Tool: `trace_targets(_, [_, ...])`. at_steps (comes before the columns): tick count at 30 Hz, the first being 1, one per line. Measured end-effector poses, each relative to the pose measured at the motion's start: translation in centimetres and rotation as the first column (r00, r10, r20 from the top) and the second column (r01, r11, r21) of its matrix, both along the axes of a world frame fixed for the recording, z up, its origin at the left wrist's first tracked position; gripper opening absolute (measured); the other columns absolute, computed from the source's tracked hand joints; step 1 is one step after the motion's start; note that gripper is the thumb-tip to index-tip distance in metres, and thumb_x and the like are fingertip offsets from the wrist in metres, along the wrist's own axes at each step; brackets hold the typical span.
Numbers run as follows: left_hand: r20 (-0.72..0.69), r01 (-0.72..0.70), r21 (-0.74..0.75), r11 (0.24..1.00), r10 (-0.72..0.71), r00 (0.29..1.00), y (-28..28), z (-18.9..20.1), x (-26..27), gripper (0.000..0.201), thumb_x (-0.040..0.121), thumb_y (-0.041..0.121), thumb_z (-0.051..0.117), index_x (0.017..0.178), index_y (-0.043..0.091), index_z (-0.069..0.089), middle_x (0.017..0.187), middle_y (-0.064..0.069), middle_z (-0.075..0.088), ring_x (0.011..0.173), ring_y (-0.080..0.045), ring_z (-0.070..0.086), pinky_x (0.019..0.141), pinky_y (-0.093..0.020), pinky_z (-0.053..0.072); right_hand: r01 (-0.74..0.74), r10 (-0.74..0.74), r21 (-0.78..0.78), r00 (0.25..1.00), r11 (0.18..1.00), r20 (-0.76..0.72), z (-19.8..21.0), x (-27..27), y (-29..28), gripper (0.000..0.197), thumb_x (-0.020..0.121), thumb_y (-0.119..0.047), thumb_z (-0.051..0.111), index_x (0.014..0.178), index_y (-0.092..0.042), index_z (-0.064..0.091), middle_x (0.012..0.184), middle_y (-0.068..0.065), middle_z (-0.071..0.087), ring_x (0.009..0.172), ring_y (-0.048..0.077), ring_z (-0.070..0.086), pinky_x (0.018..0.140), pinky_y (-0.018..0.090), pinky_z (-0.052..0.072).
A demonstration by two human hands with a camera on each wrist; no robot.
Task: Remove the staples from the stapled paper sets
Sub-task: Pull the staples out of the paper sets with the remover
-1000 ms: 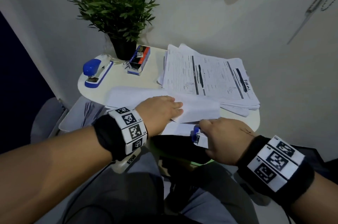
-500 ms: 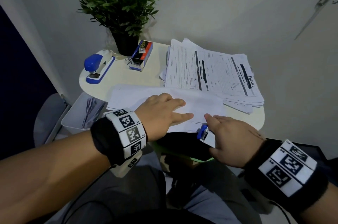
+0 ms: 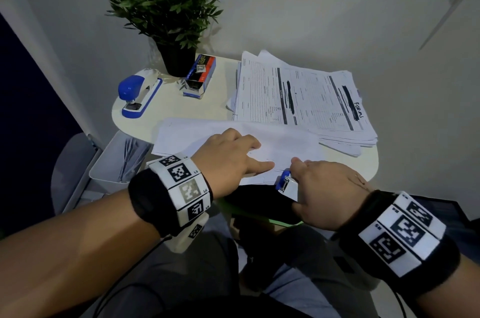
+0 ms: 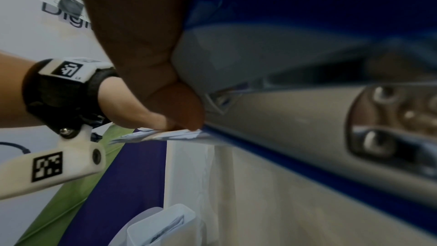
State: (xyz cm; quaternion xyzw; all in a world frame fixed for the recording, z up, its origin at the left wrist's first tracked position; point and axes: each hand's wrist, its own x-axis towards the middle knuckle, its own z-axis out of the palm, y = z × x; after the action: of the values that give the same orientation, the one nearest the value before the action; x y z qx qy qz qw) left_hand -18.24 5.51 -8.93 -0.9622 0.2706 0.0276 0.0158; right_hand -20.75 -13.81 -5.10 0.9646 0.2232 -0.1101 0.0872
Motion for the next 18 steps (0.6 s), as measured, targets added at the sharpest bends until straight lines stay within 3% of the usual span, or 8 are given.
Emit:
trace_targets(5, [0.031, 0.002, -0.031, 1.0, -0.001, 1.0, 0.1, -0.3, 0.0, 0.045, 0.102, 0.033, 0.03, 0.137, 0.06, 0.02, 0.146, 0.008, 0.026, 0.123, -0.022, 0.03, 0.09, -0.03, 0.032, 0.024, -0.024, -0.005, 1.0, 1.0, -0.003, 0.1, 0.0, 0.1, 0.042, 0.083, -0.045, 0.052, 0.113, -0.018, 0.038, 0.091, -0.001, 0.05, 0.076, 0.023, 0.044, 0.059, 0.029, 0.032])
trace_targets(8, [0.066, -0.002, -0.029, 1.0, 0.003, 0.998, 0.1, -0.8, 0.0, 0.05, 0.101, 0.028, 0.032, 0.14, 0.056, 0.017, 0.145, 0.01, 0.027, 0.121, -0.021, 0.031, 0.088, -0.029, 0.032, 0.026, -0.026, 0.012, 1.0, 1.0, -0.006, 0.0, 0.2, -0.1, 0.044, 0.084, -0.046, 0.052, 0.116, -0.019, 0.039, 0.096, 0.0, 0.055, 0.08, 0.024, 0.049, 0.059, 0.029, 0.031])
trace_targets(11, [0.056, -0.069, -0.122, 0.99, 0.076, 0.995, 1.2, -0.1, -0.2, 0.047, 0.097, 0.028, 0.038, 0.14, 0.046, 0.031, 0.14, 0.009, 0.035, 0.12, -0.018, 0.034, 0.094, -0.031, 0.032, 0.023, -0.023, 0.05, 1.0, 0.998, 0.001, 0.1, 0.3, -0.4, 0.049, 0.085, -0.047, 0.052, 0.125, -0.02, 0.041, 0.105, 0.0, 0.06, 0.095, 0.024, 0.058, 0.064, 0.028, 0.036])
trace_targets(13, [0.061, -0.147, -0.165, 0.975, 0.159, 0.985, 2.8, 0.7, -0.3, 0.05, 0.089, 0.034, 0.045, 0.138, 0.043, 0.037, 0.138, 0.008, 0.038, 0.122, -0.018, 0.033, 0.099, -0.034, 0.031, 0.044, -0.043, 0.085, 0.999, 0.995, -0.024, 0.4, 0.5, -0.9, 0.053, 0.084, -0.047, 0.052, 0.129, -0.02, 0.042, 0.1, 0.0, 0.063, 0.099, 0.025, 0.059, 0.07, 0.029, 0.044])
trace_targets(16, [0.054, -0.27, -0.12, 0.955, 0.278, 0.959, 5.4, 1.5, -0.4, 0.07, 0.072, 0.041, 0.042, 0.141, 0.043, 0.029, 0.149, 0.006, 0.025, 0.134, -0.018, 0.021, 0.109, -0.037, 0.022, 0.109, -0.075, 0.243, 0.986, 0.964, -0.148, 1.2, 1.8, -2.1, 0.048, 0.079, -0.05, 0.058, 0.115, -0.019, 0.051, 0.078, -0.002, 0.06, 0.091, 0.027, 0.059, 0.073, 0.032, 0.047])
trace_targets(18, [-0.004, -0.309, -0.082, 0.947, 0.31, 0.951, 6.3, 2.0, -0.4, 0.078, 0.069, 0.039, 0.041, 0.144, 0.043, 0.019, 0.153, 0.005, 0.018, 0.138, -0.018, 0.017, 0.112, -0.035, 0.018, 0.234, -0.129, 0.436, 0.958, 0.869, -0.257, 2.4, 3.0, -2.8, 0.046, 0.078, -0.058, 0.063, 0.102, -0.019, 0.055, 0.085, 0.004, 0.065, 0.086, 0.025, 0.06, 0.077, 0.034, 0.048])
